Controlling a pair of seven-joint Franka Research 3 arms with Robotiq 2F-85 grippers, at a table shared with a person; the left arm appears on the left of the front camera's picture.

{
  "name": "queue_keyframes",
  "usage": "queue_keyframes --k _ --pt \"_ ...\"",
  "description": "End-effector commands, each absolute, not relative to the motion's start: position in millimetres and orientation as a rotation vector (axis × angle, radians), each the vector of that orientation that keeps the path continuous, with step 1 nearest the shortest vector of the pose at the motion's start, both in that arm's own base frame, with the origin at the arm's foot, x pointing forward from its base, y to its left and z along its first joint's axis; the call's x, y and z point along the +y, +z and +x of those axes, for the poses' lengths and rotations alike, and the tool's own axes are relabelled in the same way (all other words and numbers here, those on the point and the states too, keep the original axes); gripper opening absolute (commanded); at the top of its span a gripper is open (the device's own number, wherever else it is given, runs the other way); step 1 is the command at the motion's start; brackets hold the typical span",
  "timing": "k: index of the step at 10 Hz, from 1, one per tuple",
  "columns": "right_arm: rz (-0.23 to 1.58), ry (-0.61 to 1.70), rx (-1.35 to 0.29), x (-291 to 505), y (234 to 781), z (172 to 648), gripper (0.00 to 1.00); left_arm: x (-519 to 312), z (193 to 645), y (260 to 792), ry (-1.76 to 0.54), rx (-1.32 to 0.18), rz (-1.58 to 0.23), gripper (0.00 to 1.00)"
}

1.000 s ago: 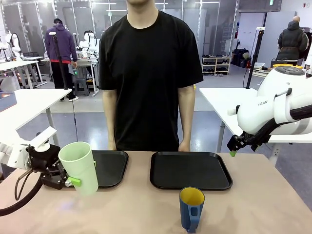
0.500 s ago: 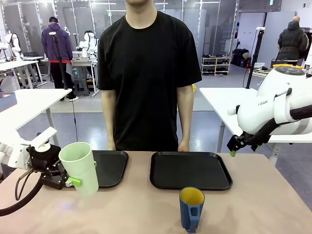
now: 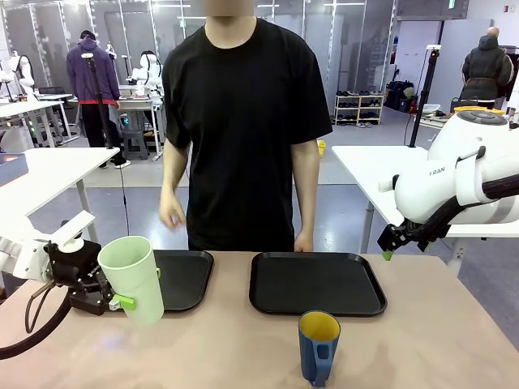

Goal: Sort and store the cups by type.
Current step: Place the picked Reusable plastic cup into the Flat Tray indicated by the person.

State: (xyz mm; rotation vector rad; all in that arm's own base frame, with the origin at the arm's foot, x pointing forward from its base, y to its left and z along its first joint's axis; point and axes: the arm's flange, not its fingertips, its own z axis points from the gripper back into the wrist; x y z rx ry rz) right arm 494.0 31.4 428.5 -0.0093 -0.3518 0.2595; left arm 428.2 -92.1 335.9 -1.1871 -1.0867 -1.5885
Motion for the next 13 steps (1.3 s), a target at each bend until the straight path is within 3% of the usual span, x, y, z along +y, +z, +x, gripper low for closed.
queue_keyframes --k 1,8,9,13 --pt "-0.009 0.256 -0.359 30.4 429.5 492.8 1.00 -92.8 430.2 338.3 -1.603 -1.085 -1.186 0.52" --pt "-0.009 0.256 -0.359 30.4 429.5 492.8 1.00 -92.8 430.2 338.3 -1.603 -1.085 -1.186 0.52" --pt "-0.009 0.256 -0.359 30.4 429.5 492.8 1.00 -92.1 428.2 336.0 -1.589 -1.087 -1.187 0.85" --pt "-0.009 0.256 -0.359 30.4 429.5 492.8 1.00 -56.7 499.9 343.9 -1.513 -1.083 -1.095 0.85"
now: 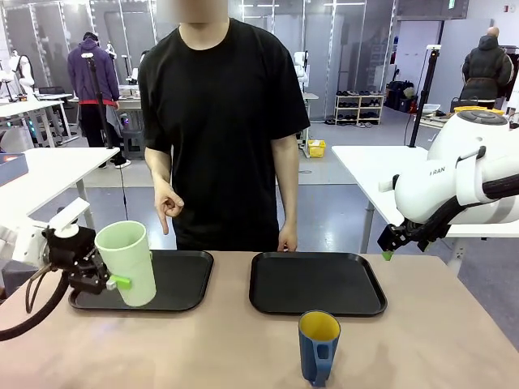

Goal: Sort and store the cups by type.
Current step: Place the picked Reusable plastic cup into the Flat Tray indicated by the person.

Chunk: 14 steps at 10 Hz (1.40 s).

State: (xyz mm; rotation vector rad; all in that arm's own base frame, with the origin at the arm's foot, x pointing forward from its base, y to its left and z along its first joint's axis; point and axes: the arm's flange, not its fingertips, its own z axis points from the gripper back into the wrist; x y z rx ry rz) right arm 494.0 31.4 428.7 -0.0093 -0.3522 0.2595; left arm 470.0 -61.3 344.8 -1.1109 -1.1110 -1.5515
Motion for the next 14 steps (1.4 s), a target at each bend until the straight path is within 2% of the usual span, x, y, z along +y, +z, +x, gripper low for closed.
queue_keyframes --k 1,3,5,14 --pt "-0.009 0.256 -0.359 30.4 429.5 492.8 1.00 -47.3 523.6 343.4 -1.474 -1.058 -1.134 0.85" --pt "-0.009 0.256 -0.359 30.4 429.5 492.8 1.00 -33.6 572.9 342.4 -1.401 -1.013 -1.125 0.85" --pt "-0.009 0.256 -0.359 30.4 429.5 492.8 1.00 -30.3 601.3 342.2 -1.394 -1.010 -1.138 0.85" --pt "-0.009 0.256 -0.359 30.4 429.5 492.8 1.00 -11.8 616.3 304.0 -1.414 -1.050 -1.136 0.85"
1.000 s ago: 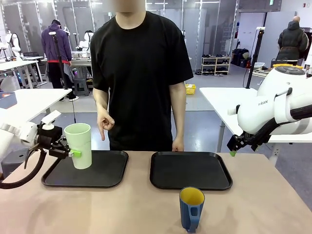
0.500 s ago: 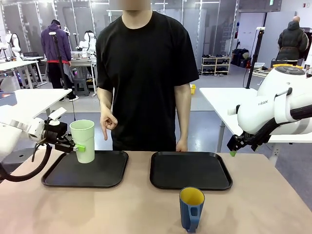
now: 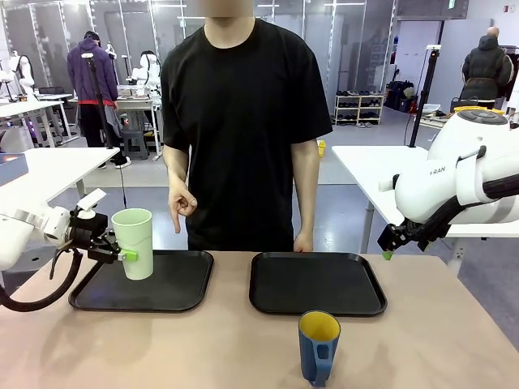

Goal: Sort and store the cups by type.
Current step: Place the picked Reusable plastic cup into the Flat Tray indicated by the person.

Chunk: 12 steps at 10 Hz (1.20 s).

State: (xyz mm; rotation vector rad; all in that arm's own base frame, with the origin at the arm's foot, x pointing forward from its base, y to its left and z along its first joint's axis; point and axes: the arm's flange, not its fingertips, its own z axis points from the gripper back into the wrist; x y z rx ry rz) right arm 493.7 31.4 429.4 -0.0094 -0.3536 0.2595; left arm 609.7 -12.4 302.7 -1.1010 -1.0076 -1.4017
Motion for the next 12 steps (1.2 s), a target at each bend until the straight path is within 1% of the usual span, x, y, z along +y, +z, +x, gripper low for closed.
queue_keyframes --k 1,3,7,9,12 --pt "-0.009 0.256 -0.359 30.4 429.5 492.8 1.00 -9.3 617.9 296.4 -1.428 -1.061 -1.144 0.85" --pt "-0.009 0.256 -0.359 30.4 429.5 492.8 1.00 -4.5 620.3 281.2 -1.466 -1.083 -1.167 0.85" --pt "-0.009 0.256 -0.359 30.4 429.5 492.8 1.00 -0.1 623.1 256.6 -1.456 -1.064 -1.150 0.85" --pt "-0.009 0.256 -0.359 30.4 429.5 492.8 1.00 -1.9 625.8 249.3 -1.464 -1.029 -1.117 0.85" --pt "-0.009 0.256 -0.359 30.4 429.5 492.8 1.00 -1.6 627.2 240.6 -1.457 -0.997 -1.131 0.85"
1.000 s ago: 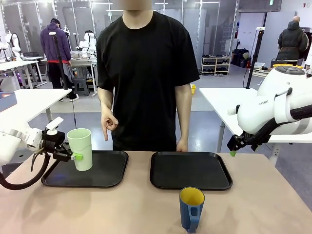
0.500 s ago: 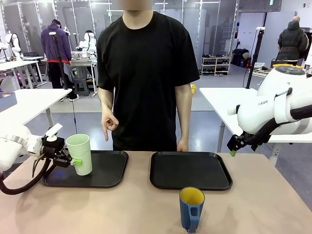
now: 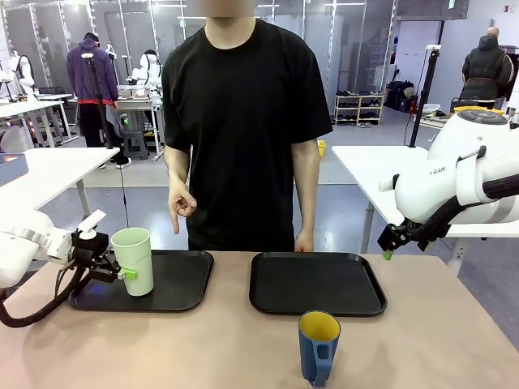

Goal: Sort and store the cups by type.
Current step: Place the picked Reusable plastic cup into the Flat Tray indicated by the person.

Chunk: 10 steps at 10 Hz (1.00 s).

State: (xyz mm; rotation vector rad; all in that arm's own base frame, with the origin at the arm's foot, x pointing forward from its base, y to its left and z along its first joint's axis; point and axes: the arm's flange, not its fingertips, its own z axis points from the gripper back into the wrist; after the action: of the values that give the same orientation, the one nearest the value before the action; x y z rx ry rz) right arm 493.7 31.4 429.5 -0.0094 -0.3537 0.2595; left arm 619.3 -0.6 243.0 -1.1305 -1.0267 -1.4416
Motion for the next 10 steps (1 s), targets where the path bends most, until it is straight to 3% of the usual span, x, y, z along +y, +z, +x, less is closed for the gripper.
queue_keyframes --k 1,4,6,10 --pt "-0.009 0.256 -0.359 30.4 429.5 492.8 1.00 -1.7 627.4 238.6 -1.450 -1.002 -1.140 0.85" --pt "-0.009 0.256 -0.359 30.4 429.5 492.8 1.00 -3.7 627.9 231.4 -1.456 -0.987 -1.135 0.85" --pt "-0.009 0.256 -0.359 30.4 429.5 492.8 1.00 -3.0 627.2 228.5 -1.464 -0.975 -1.123 1.00" --pt "-0.009 0.256 -0.359 30.4 429.5 492.8 1.00 5.2 620.7 229.7 -1.469 -0.985 -1.112 1.00"
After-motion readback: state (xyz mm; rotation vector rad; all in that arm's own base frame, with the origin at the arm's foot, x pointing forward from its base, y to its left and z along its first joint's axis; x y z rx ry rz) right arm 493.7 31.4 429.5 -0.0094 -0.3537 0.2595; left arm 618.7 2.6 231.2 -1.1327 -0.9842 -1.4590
